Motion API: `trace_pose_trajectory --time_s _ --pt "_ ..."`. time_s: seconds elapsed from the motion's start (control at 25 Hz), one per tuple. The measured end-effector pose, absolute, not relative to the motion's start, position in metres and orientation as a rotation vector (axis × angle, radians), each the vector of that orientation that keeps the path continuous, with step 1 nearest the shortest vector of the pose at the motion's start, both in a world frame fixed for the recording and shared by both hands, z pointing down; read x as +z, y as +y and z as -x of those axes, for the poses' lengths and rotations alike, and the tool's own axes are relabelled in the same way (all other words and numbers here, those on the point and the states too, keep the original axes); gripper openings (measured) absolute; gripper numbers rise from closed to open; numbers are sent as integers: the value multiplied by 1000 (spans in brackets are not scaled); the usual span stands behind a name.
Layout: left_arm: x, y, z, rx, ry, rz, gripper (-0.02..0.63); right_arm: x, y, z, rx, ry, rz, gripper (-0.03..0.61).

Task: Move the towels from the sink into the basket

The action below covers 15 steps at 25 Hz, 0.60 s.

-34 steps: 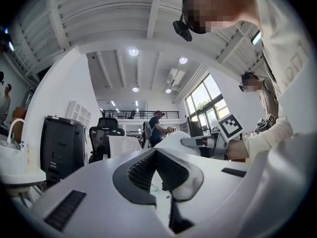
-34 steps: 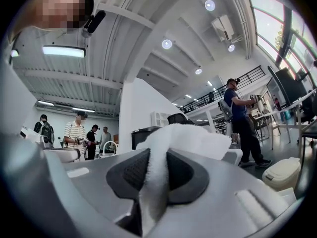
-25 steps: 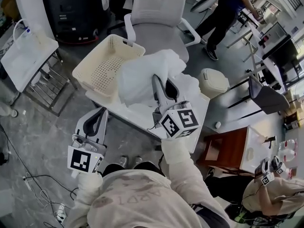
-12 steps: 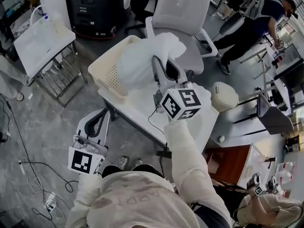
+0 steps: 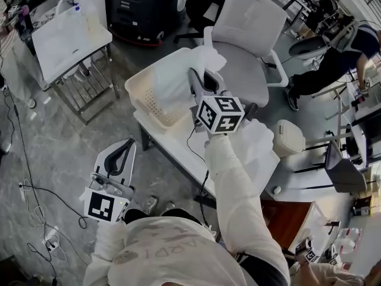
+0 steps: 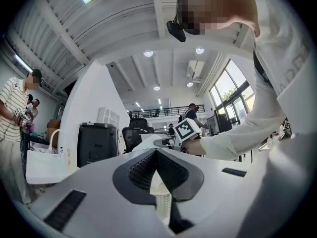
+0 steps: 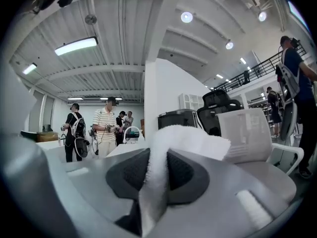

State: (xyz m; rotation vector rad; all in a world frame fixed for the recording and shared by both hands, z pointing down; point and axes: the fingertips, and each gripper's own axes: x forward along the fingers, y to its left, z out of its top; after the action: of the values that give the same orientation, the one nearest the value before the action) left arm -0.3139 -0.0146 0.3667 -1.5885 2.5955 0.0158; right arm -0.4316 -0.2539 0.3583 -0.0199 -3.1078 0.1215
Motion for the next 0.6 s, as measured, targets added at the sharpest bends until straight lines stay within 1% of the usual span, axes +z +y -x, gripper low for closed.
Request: trace_pose_trajectory --time_s 0.2,0.6 --pt "371 -8 325 1 2633 1542 5 402 -254 463 107 -2993 49 92" --pt "386 7 345 18 2720 1479 5 465 -240 510 -86 -2754 98 106"
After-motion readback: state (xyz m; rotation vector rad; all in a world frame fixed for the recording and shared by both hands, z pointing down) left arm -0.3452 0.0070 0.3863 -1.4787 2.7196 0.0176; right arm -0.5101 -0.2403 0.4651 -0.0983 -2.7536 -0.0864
